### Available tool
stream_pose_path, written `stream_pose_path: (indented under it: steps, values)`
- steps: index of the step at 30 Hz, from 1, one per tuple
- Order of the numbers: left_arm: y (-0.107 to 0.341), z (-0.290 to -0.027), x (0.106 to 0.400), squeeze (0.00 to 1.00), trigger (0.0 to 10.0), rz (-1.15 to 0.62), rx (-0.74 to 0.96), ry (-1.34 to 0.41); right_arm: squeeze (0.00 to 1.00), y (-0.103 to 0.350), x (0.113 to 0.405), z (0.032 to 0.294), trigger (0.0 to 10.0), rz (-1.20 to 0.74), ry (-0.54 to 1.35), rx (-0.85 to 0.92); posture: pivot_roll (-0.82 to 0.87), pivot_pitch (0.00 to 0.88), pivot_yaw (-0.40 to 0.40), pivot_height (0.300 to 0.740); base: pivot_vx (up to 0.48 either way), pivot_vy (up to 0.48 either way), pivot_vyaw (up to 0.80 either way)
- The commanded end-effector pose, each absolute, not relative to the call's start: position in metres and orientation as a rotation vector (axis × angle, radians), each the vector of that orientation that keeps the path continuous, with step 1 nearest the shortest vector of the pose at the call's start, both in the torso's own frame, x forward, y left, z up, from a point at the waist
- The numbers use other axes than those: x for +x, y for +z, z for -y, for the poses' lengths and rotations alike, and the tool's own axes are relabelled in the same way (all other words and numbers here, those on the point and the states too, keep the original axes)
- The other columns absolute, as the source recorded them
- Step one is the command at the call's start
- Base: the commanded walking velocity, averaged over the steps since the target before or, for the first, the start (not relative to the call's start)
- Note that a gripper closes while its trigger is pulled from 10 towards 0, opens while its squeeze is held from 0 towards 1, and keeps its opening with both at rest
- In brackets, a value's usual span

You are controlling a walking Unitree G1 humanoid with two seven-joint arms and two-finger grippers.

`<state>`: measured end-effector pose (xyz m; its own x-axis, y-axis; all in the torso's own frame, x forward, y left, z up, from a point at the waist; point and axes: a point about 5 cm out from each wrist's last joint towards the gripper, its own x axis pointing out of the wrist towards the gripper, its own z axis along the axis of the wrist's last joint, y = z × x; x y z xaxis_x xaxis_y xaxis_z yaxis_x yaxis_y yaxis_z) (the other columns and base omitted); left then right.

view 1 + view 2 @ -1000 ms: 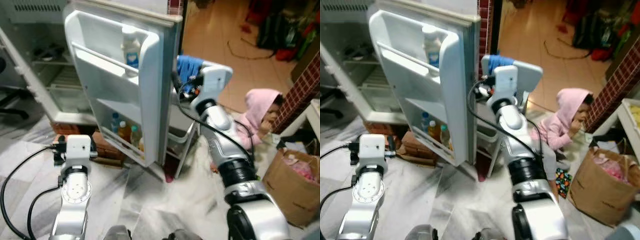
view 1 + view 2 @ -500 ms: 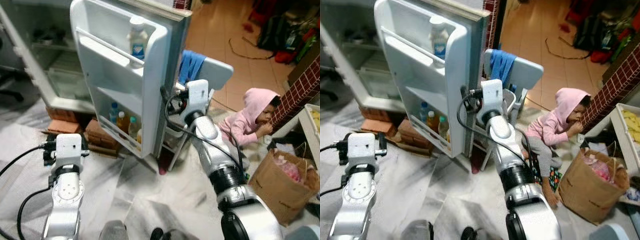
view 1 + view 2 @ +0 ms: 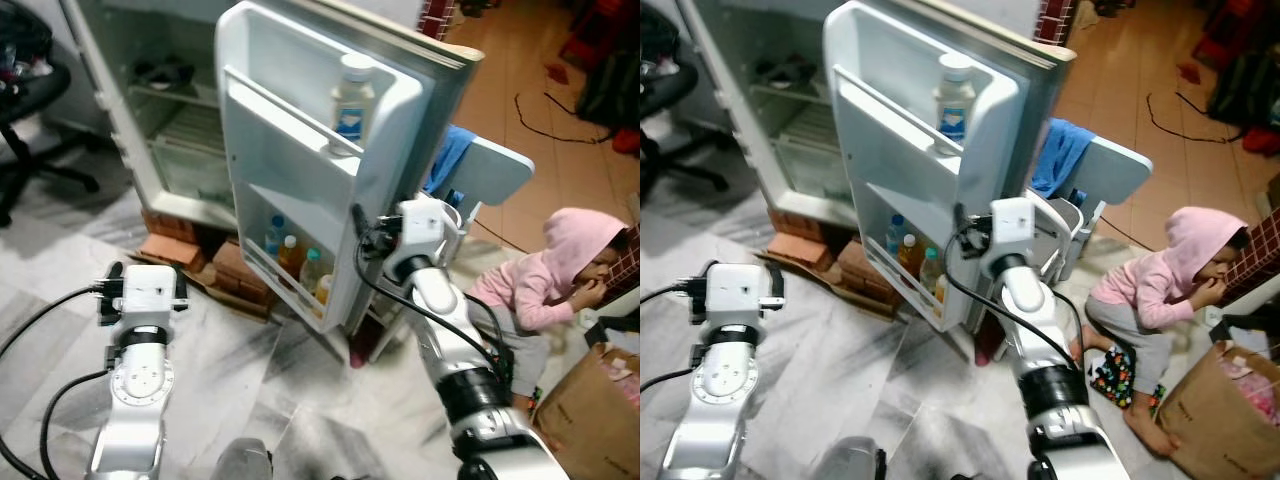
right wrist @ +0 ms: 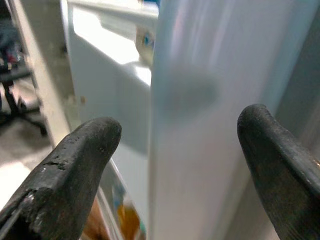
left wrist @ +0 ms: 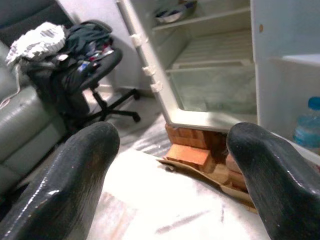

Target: Restocking fridge

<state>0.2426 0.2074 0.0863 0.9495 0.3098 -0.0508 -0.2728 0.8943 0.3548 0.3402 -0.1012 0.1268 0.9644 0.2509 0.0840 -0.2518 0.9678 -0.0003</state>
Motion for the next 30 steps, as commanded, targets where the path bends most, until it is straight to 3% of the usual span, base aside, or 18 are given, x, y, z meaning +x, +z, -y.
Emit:
stream_pose_path:
  steps: [1, 7, 12, 16, 21, 24, 26, 30]
  values:
    - [0.087, -0.203, 0.241, 0.00, 10.0, -0.102, 0.342, 0.292, 0.00, 0.128, 0.342, 0.118, 10.0, 0.089, 0.200, -0.006, 0.17, 0.071, -0.075, 0.740, 0.000, 0.000, 0.00]
    - [0.085, -0.208, 0.237, 0.00, 10.0, -0.117, 0.349, 0.310, 0.00, 0.130, 0.348, 0.117, 10.0, 0.083, 0.167, 0.016, 0.18, 0.073, -0.076, 0.740, 0.000, 0.000, 0.00]
    - [0.086, -0.205, 0.241, 0.00, 10.0, -0.116, 0.354, 0.299, 0.00, 0.144, 0.358, 0.084, 10.0, 0.096, 0.238, 0.081, 0.18, 0.068, -0.071, 0.740, 0.000, 0.000, 0.00]
    - [0.086, -0.204, 0.243, 0.00, 10.0, -0.112, 0.354, 0.293, 0.00, 0.162, 0.358, 0.040, 10.0, 0.103, 0.415, 0.177, 0.18, 0.062, -0.075, 0.740, 0.000, 0.000, 0.00]
    - [0.086, -0.203, 0.242, 0.00, 10.0, -0.113, 0.353, 0.295, 0.00, 0.172, 0.331, -0.006, 10.0, 0.070, 0.742, 0.341, 0.18, 0.063, -0.082, 0.740, 0.000, 0.000, 0.00]
    - [0.086, -0.204, 0.242, 0.00, 10.0, -0.112, 0.353, 0.296, 0.00, 0.177, 0.319, -0.014, 10.0, 0.066, 0.856, 0.403, 0.19, 0.064, -0.082, 0.740, 0.000, 0.000, 0.00]
    - [0.086, -0.204, 0.241, 0.00, 10.0, -0.101, 0.347, 0.291, 0.00, 0.186, 0.292, -0.020, 10.0, 0.045, 1.111, 0.507, 0.19, 0.064, -0.082, 0.740, 0.000, 0.000, 0.00]
    - [0.088, -0.203, 0.239, 0.00, 10.0, -0.094, 0.352, 0.281, 0.00, 0.189, 0.275, -0.012, 10.0, 0.042, 1.244, 0.510, 0.19, 0.065, -0.081, 0.740, 0.000, 0.000, 0.00]
